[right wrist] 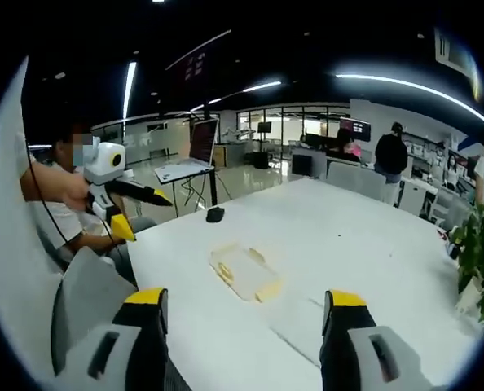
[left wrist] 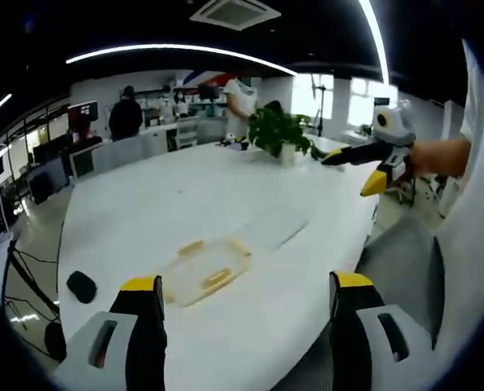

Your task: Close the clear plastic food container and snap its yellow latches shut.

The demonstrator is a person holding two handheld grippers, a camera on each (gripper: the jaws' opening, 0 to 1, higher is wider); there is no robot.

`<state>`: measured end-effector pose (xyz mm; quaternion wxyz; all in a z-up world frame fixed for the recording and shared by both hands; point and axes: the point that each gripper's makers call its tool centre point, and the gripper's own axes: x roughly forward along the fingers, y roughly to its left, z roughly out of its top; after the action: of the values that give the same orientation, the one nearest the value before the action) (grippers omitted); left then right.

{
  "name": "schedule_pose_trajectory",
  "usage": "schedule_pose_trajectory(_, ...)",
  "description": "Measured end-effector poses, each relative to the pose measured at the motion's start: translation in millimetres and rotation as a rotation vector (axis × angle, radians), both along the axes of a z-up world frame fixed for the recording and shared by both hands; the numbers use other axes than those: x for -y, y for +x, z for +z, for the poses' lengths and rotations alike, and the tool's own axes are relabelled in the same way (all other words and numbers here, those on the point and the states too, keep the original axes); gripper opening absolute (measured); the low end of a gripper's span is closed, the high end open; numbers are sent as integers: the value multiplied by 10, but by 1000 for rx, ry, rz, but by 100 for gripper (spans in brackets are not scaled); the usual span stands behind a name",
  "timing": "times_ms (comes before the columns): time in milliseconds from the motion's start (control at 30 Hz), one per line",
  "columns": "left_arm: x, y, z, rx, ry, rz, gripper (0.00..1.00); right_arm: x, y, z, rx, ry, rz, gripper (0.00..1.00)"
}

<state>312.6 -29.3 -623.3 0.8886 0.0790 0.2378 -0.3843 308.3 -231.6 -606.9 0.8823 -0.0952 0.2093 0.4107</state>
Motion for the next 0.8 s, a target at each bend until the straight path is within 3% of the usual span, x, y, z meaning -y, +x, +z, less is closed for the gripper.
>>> schedule_pose_trajectory(567,-117,384,-73,33,85,-119,79,-217,352,-49,37,-121,102,70)
schedule_pose_trajectory(800,-127,551,-197,34,158,-176,77,-322,481,-149,28,-144,119,68)
